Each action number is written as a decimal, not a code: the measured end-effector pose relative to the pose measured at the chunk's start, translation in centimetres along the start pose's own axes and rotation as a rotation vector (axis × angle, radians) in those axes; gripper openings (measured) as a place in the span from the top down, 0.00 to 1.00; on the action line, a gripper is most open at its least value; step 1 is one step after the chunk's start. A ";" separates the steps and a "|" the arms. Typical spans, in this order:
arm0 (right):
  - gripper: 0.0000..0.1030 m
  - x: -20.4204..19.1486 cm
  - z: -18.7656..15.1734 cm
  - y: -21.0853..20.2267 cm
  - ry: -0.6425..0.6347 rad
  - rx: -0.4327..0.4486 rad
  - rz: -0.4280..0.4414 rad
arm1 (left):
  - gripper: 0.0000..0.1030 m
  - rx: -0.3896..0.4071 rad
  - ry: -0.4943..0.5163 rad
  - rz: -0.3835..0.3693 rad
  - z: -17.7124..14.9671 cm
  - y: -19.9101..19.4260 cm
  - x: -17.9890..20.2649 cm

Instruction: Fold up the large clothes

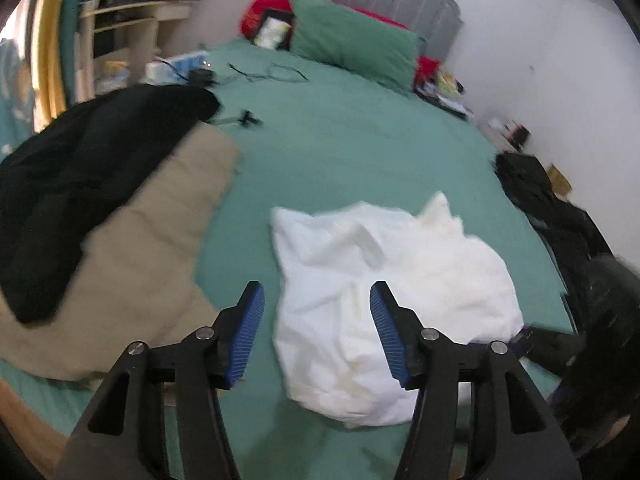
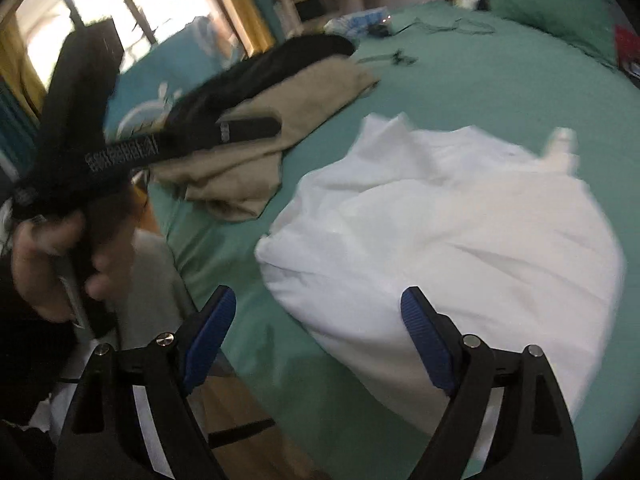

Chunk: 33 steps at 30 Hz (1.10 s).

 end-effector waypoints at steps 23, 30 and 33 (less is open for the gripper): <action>0.18 15.2 -4.4 -3.7 0.502 0.191 -0.011 | 0.44 -0.168 -0.095 0.099 4.0 12.4 -0.8; 0.45 13.4 -4.6 -1.4 0.510 0.197 0.059 | 0.42 -0.118 -0.221 0.086 -0.3 6.3 -2.5; 0.72 13.3 -4.8 -1.6 0.513 0.189 0.039 | 0.42 -0.133 -0.241 0.064 -2.6 4.8 -2.1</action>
Point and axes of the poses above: each gripper's, at about its wrist camera, not at the fingertips, and y roughly the way its jaws point, x to its right, z to its top, the point moved 7 cm from there along y, roughly the way its jaws point, and after that the axes turned 3 degrees about y, right-handed, at the moved point
